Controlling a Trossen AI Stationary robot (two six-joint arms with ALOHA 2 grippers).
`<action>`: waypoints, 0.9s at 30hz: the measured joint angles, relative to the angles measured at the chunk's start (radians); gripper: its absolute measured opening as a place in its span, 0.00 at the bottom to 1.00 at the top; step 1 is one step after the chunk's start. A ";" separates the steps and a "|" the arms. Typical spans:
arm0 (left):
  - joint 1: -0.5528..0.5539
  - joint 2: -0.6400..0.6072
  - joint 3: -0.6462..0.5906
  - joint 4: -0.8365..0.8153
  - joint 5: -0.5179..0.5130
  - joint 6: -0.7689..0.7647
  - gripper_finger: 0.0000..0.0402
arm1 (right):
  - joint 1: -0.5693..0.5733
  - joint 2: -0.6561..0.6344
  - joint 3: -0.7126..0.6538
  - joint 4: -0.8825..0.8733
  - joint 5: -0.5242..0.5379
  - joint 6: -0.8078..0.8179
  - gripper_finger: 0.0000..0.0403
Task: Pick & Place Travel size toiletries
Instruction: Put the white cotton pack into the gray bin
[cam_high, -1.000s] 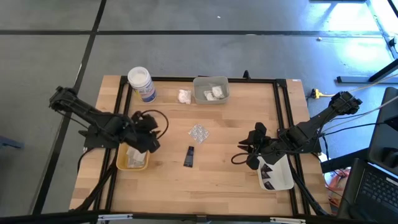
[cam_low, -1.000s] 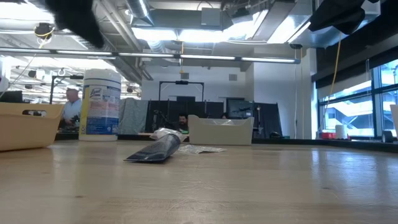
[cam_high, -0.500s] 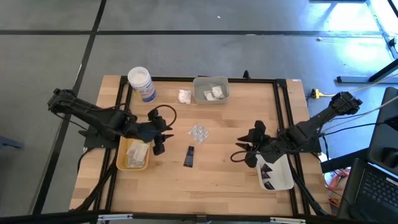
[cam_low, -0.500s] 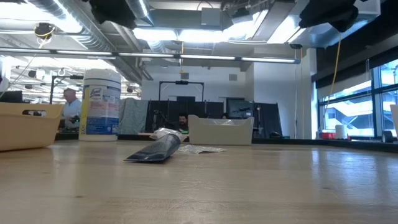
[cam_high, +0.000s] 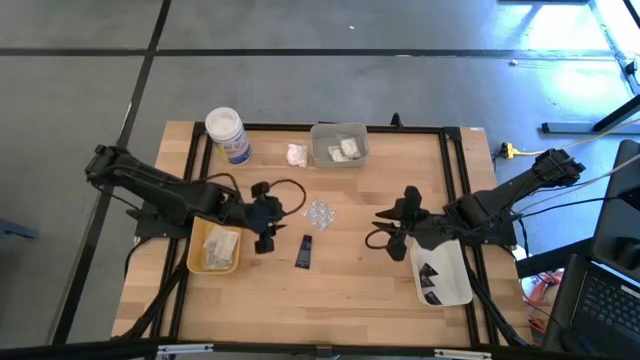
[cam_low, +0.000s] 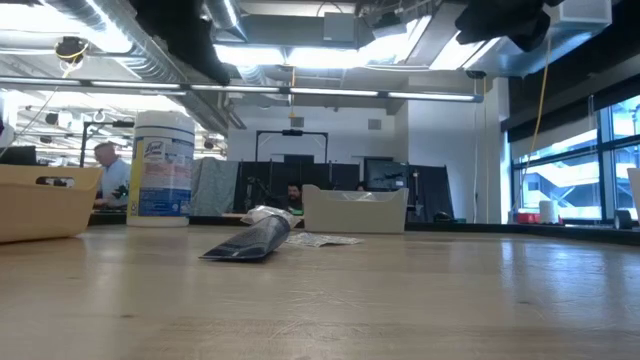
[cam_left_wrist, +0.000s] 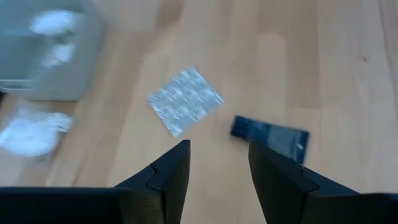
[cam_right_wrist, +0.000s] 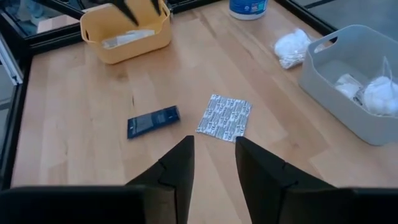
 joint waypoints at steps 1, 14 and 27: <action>0.000 0.010 0.000 -0.001 0.022 0.008 0.40 | -0.002 0.000 0.000 0.000 0.000 -0.007 0.30; 0.001 0.148 0.000 0.124 -0.026 -0.102 0.39 | -0.003 0.000 0.000 0.000 0.000 -0.037 0.24; 0.041 0.325 0.000 0.196 -0.004 -0.270 0.49 | -0.003 0.000 0.000 0.001 -0.024 -0.040 0.30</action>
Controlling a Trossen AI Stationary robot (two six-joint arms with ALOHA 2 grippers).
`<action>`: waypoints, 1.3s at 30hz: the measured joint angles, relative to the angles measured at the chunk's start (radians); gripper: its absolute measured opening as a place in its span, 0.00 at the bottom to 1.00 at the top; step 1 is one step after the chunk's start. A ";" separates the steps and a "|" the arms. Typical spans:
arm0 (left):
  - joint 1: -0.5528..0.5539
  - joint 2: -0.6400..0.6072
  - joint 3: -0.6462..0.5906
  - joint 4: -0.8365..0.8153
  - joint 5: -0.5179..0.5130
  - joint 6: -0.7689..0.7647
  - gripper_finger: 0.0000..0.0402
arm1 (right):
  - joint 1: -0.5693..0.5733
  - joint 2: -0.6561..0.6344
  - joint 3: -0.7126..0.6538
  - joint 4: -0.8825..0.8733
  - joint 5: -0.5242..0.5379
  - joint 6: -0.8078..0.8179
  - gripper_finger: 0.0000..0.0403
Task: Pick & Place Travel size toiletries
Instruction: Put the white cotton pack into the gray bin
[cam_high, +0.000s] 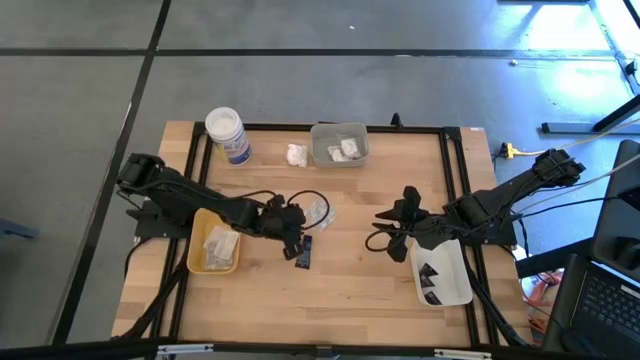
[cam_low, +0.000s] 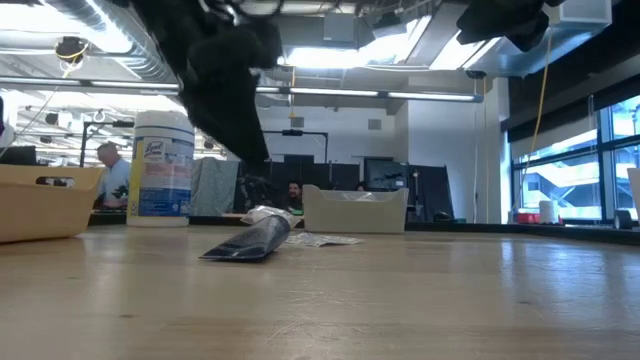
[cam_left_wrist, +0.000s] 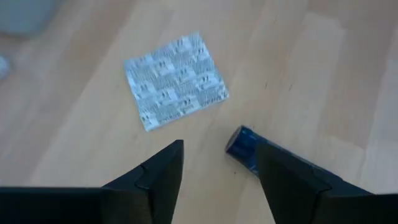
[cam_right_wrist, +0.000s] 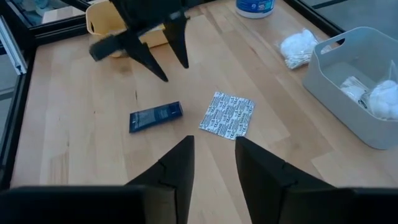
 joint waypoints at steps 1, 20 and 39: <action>0.006 0.009 0.000 -0.001 0.014 -0.015 0.51 | 0.000 0.000 0.000 0.000 0.000 0.000 0.30; 0.222 0.014 0.000 -0.008 -0.002 0.131 0.52 | 0.000 0.000 0.000 0.000 -0.019 -0.015 0.25; 0.775 0.012 0.000 0.057 0.272 0.252 0.52 | 0.000 0.000 0.000 -0.001 -0.081 0.011 0.29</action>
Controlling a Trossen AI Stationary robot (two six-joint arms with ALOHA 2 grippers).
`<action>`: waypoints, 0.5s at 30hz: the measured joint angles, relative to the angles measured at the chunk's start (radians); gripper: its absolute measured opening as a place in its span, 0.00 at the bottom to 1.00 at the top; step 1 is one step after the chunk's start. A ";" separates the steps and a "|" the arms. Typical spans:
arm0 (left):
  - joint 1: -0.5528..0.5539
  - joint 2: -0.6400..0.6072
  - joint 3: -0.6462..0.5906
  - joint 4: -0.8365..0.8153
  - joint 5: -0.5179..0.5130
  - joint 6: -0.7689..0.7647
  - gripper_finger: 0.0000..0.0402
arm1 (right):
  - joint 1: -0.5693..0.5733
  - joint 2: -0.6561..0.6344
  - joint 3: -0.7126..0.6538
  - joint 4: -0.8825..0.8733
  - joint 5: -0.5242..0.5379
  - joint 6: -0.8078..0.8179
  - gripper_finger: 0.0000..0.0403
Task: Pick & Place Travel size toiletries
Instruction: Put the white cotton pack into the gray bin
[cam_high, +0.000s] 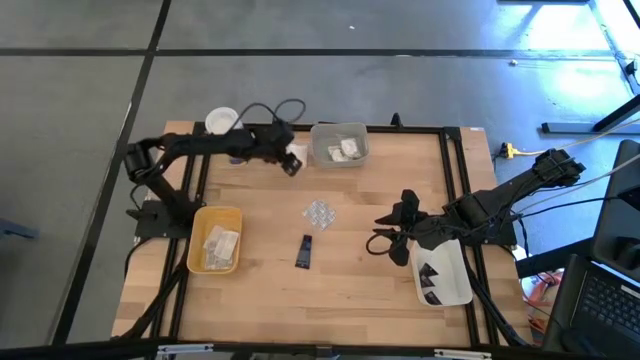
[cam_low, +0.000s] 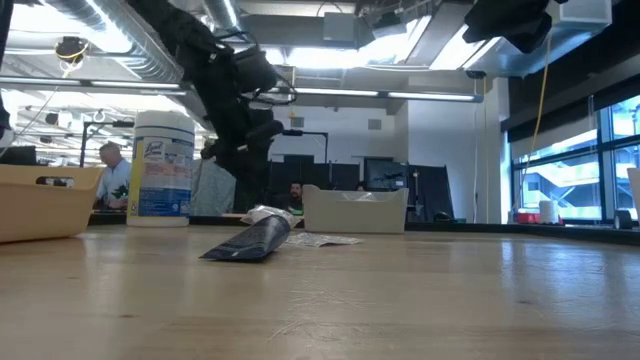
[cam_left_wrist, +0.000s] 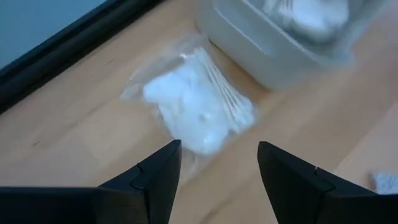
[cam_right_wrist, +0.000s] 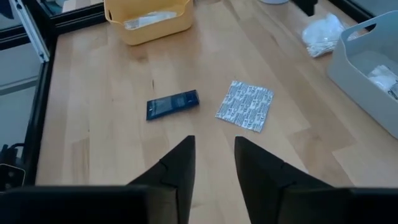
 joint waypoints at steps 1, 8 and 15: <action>0.021 0.000 0.000 0.013 0.027 -0.016 0.52 | 0.000 0.000 0.000 0.000 0.000 0.000 0.29; 0.114 0.000 0.000 0.087 0.208 -0.029 0.52 | -0.018 0.000 0.000 0.000 0.001 -0.034 0.31; 0.166 0.004 0.000 0.124 0.245 -0.035 0.52 | -0.055 0.000 0.000 -0.010 0.001 -0.061 0.29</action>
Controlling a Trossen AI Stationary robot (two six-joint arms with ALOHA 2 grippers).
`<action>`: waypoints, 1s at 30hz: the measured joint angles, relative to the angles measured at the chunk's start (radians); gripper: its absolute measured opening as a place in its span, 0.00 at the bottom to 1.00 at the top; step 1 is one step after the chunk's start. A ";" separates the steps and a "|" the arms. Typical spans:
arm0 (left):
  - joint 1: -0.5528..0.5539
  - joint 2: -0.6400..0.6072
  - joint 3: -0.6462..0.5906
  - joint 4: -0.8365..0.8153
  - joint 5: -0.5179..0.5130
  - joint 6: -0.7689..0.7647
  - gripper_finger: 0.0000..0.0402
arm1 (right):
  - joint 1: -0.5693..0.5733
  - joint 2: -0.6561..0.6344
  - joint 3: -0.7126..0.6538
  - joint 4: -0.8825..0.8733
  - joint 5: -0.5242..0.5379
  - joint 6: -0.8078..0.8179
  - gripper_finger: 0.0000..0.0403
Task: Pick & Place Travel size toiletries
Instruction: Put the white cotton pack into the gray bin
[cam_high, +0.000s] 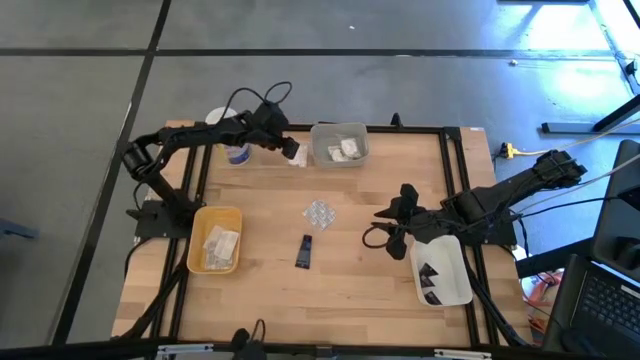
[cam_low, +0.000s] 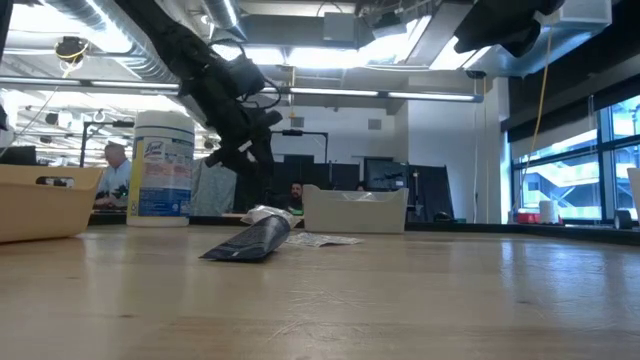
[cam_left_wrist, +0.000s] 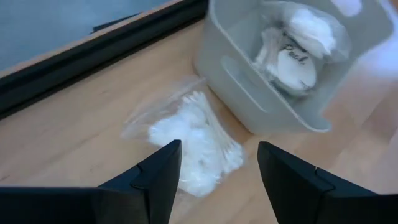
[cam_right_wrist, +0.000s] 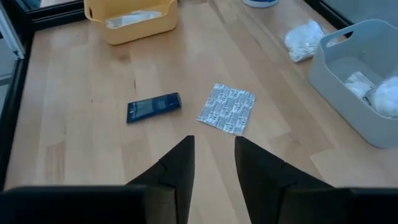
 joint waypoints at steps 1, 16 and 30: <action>0.007 0.001 0.000 -0.005 -0.004 0.000 0.52 | -0.003 0.000 0.000 -0.001 0.000 0.000 0.29; 0.016 0.021 -0.034 -0.015 -0.119 -0.058 0.52 | -0.009 0.000 0.000 -0.001 -0.053 0.004 0.34; 0.018 0.205 -0.034 0.115 -0.006 -0.080 0.52 | -0.009 0.000 0.000 -0.001 -0.079 0.003 0.33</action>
